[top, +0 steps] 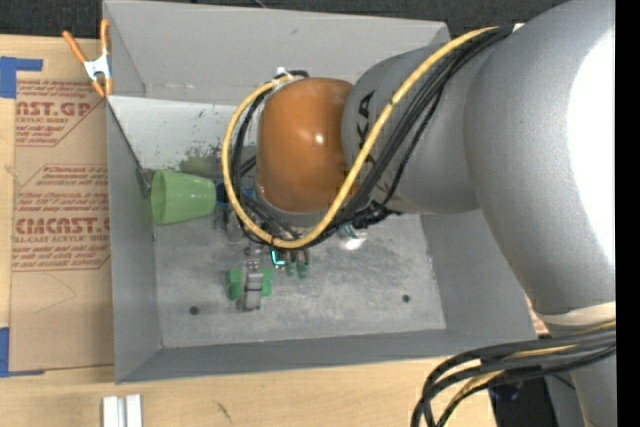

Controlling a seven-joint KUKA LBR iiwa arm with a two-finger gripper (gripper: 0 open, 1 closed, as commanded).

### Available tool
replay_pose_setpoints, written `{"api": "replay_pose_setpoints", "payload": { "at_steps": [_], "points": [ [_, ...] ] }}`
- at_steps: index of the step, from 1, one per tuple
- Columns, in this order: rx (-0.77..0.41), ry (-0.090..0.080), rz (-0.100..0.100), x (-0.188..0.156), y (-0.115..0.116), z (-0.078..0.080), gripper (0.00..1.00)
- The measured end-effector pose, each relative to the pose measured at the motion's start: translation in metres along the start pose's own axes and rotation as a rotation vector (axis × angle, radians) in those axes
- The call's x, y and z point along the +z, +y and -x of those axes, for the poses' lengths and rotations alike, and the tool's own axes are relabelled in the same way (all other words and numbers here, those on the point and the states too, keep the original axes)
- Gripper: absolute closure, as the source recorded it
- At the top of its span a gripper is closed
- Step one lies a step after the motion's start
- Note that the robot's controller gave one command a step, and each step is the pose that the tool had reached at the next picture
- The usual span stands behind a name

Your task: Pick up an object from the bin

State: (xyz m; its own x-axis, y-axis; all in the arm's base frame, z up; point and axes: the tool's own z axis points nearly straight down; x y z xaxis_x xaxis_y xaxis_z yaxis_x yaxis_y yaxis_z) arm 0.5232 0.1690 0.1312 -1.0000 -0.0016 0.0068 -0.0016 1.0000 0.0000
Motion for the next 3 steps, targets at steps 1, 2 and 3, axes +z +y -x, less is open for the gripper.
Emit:
{"api": "replay_pose_setpoints", "payload": {
  "at_steps": [1, 2, 3],
  "points": [
    [-0.041, 0.001, -0.002, 0.066, -0.047, -0.016, 0.00],
    [-0.043, -0.008, 0.001, 0.061, -0.044, -0.013, 1.00],
    [-0.004, -0.017, 0.001, -0.098, -0.084, 0.003, 1.00]
  ]
}}
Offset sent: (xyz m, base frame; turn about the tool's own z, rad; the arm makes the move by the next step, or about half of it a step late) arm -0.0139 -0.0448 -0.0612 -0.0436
